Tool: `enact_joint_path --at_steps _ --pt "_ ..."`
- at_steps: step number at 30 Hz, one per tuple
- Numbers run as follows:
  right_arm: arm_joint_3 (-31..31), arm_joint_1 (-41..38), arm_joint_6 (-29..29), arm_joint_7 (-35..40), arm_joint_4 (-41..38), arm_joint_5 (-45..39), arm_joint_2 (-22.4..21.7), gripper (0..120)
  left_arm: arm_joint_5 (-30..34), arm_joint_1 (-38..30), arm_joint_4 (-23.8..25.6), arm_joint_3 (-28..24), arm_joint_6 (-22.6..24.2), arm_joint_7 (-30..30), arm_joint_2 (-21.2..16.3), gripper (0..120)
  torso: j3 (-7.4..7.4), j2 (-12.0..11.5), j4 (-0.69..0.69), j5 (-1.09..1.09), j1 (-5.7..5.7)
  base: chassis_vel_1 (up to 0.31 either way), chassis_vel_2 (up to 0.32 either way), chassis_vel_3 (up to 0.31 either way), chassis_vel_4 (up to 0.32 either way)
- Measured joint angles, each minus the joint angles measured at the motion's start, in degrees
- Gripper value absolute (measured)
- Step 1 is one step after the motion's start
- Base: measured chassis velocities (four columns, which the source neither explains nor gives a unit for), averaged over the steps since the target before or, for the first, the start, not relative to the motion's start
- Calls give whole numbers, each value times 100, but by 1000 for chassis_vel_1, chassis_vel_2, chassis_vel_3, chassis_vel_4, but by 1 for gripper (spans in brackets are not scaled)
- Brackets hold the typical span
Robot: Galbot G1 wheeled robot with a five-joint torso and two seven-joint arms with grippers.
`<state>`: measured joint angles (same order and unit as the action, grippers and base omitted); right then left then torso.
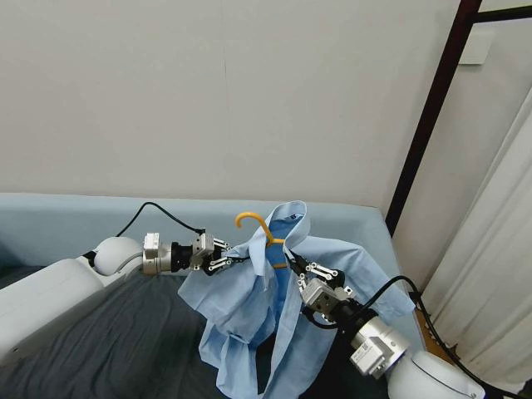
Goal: Pick up the clothes from the sofa and hang them on the clothes hanger.
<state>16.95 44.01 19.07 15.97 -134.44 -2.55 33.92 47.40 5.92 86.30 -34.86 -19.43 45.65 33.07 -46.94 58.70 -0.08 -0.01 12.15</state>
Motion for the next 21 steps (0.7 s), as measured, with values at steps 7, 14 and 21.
enact_joint_path --at_steps 7,14,21 --pt "36 155 -26 -66 -126 -354 -95 25 0 -11 -110 22 -8 0 54 1 0 0 -1 0 0 0 0 0 0" --pt "-125 319 19 29 -267 -973 -158 52 0 -4 -142 73 -41 2 35 1 0 0 0 1 0 0 0 0 0" --pt "-680 933 247 324 -679 -1959 -357 73 -109 10 -360 128 -229 97 51 1 1 0 -1 1 0 0 0 0 0"
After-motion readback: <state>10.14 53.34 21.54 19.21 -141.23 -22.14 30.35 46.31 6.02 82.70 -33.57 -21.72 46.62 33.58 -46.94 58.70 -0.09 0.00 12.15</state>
